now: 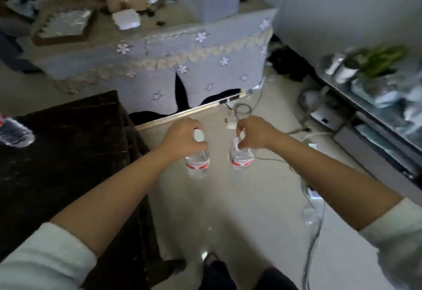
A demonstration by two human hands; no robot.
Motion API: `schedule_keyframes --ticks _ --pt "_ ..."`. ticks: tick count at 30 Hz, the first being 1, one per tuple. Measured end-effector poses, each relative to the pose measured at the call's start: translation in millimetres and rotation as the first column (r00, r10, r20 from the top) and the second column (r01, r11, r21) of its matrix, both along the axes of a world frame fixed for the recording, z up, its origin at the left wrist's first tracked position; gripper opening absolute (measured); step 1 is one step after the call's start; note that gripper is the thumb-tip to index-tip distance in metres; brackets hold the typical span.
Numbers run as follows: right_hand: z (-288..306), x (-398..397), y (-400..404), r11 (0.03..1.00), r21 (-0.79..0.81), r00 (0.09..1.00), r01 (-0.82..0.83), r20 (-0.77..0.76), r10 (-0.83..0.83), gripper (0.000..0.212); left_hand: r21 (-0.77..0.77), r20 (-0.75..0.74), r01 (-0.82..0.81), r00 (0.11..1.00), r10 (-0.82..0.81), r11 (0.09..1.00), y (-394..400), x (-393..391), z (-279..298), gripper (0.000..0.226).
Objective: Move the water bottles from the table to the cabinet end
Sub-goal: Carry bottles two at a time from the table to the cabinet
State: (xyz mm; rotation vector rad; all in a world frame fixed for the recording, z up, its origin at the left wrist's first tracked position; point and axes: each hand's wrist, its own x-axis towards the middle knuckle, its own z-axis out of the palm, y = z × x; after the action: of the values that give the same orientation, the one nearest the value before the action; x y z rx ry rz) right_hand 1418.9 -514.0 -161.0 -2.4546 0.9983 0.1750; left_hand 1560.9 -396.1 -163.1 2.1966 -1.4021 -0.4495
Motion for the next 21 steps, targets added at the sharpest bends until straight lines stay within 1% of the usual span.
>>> schedule_keyframes --ticks 3,6,8,11,16,19,21 --pt "-10 -73 -10 0.983 0.022 0.983 0.182 0.009 -0.182 0.036 0.003 0.033 0.165 0.986 -0.165 0.986 -40 -56 -9 0.026" --pt "-16 -146 -14 0.939 0.018 0.939 0.342 0.013 -0.343 0.037 0.003 0.022 0.312 0.950 -0.312 0.950 -73 -119 -16 0.024" --pt "-19 -202 -15 0.893 0.020 0.893 0.450 0.005 -0.450 0.037 0.025 0.008 0.413 0.911 -0.413 0.911 -93 -172 -22 0.025" --pt "-25 -275 -12 0.827 0.022 0.826 0.562 0.013 -0.563 0.034 0.045 -0.016 0.502 0.865 -0.501 0.864 -112 -245 -27 0.024" --pt "-34 -399 -2 0.708 0.040 0.708 0.705 0.006 -0.706 0.037 0.068 -0.038 0.615 0.788 -0.614 0.785 -128 -368 -38 0.024" --pt "-38 -466 8 0.611 0.052 0.612 0.790 -0.001 -0.791 0.035 0.076 -0.051 0.637 0.771 -0.635 0.767 -136 -435 -43 0.023" --pt "-38 -513 17 0.531 0.065 0.532 0.845 -0.003 -0.847 0.036 0.088 -0.052 0.693 0.721 -0.691 0.716 -144 -483 -45 0.023"
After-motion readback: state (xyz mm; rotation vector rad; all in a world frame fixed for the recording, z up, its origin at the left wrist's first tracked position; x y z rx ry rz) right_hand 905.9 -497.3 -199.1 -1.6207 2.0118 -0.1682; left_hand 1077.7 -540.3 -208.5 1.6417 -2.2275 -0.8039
